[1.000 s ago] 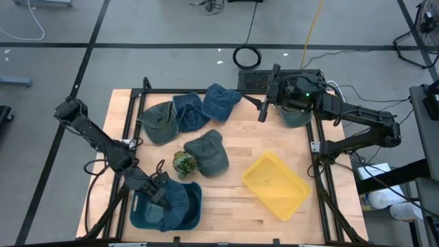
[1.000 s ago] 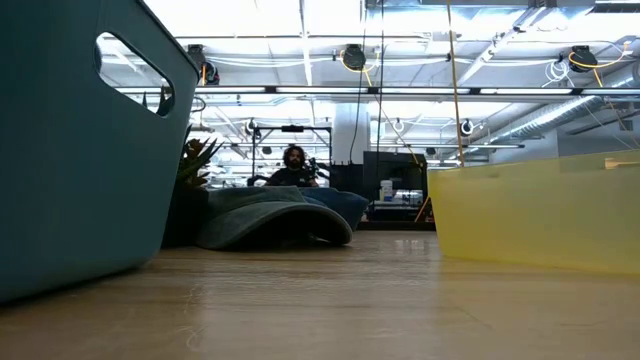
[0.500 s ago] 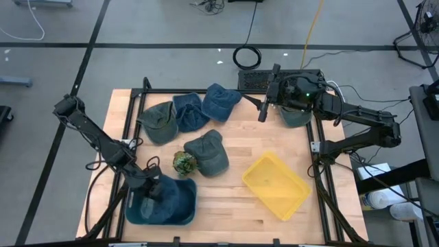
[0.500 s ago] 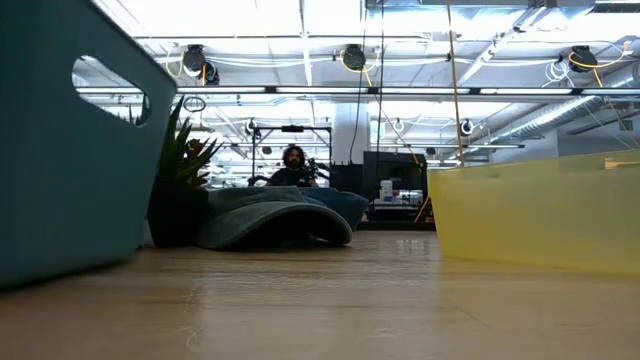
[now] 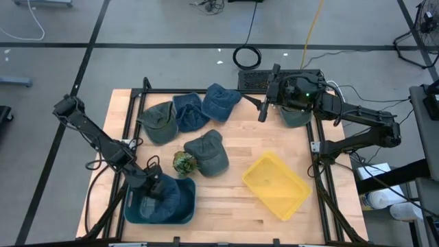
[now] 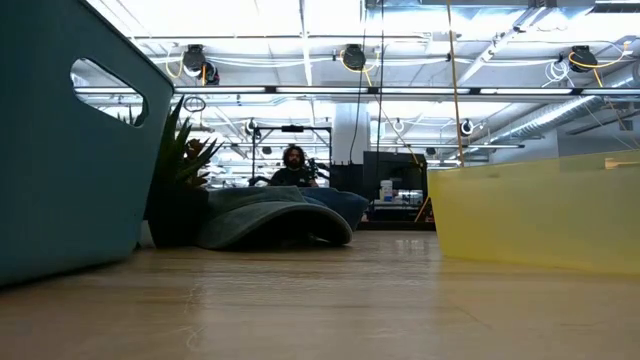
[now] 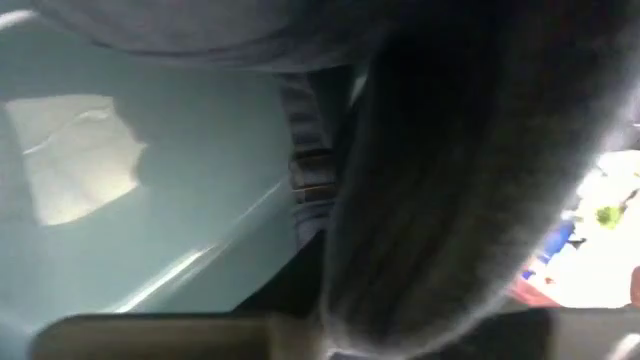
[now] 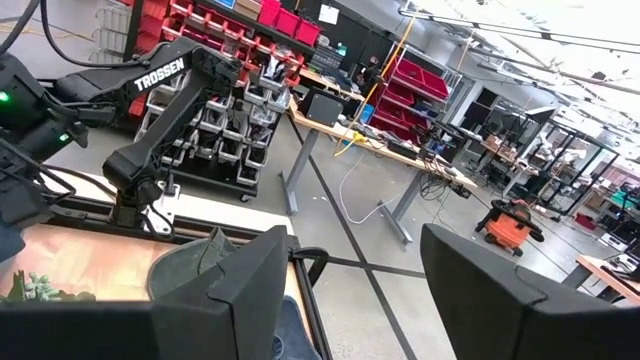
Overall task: Pick & Place hat
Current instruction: Put the right blue cap into the blue bin
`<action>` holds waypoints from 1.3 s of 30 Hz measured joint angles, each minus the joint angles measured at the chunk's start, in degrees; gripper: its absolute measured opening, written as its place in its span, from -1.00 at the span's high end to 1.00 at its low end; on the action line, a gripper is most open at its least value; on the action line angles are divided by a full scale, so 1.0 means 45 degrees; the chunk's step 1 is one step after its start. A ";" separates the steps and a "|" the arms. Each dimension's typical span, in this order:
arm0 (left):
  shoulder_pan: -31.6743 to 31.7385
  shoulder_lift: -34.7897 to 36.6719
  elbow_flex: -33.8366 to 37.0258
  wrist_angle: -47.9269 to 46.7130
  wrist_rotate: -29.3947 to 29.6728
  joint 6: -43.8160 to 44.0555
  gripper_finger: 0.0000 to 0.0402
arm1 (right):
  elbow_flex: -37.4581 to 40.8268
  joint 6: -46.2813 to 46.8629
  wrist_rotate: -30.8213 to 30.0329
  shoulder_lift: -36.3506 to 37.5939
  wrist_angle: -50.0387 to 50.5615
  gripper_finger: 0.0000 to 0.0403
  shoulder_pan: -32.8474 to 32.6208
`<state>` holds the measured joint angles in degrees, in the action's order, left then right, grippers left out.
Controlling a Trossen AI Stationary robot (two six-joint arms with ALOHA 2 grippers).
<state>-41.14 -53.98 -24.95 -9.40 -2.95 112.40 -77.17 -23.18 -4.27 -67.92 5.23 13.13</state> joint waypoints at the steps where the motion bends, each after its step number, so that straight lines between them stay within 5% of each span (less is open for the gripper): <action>1: 0.0006 0.0000 0.0000 0.0102 0.0038 -0.0005 0.44 | 0.0000 0.0000 0.0000 0.0000 0.0000 -0.09 0.0000; 8: 0.0506 0.0000 0.0000 0.0036 -0.1003 0.0962 -0.06 | 0.0000 -0.0005 -0.0005 0.0000 0.0000 -0.09 0.0000; 13: 0.0789 0.0000 0.0000 -0.0277 -0.2464 0.2717 -0.24 | 0.0000 -0.0005 -0.0005 0.0000 0.0029 -0.09 0.0000; 25: 0.0806 0.0006 -0.0283 -0.1010 -0.3450 0.4376 -0.28 | 0.0005 -0.0065 0.0015 -0.0010 0.1090 -0.09 0.0000; 29: 0.0896 0.0024 -0.0648 -0.1208 -0.4707 0.5033 -0.28 | 0.0005 -0.0420 0.0015 -0.0010 0.1090 -0.09 0.0000; 39: 0.1466 0.0024 -0.1613 -0.1051 -0.4670 0.3349 -0.28 | 0.0005 -0.0657 0.0019 -0.0010 0.1088 -0.09 0.0000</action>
<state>-34.54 -53.87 -32.21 -14.12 -23.96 127.47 -77.14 -26.14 -4.19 -67.96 10.13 13.13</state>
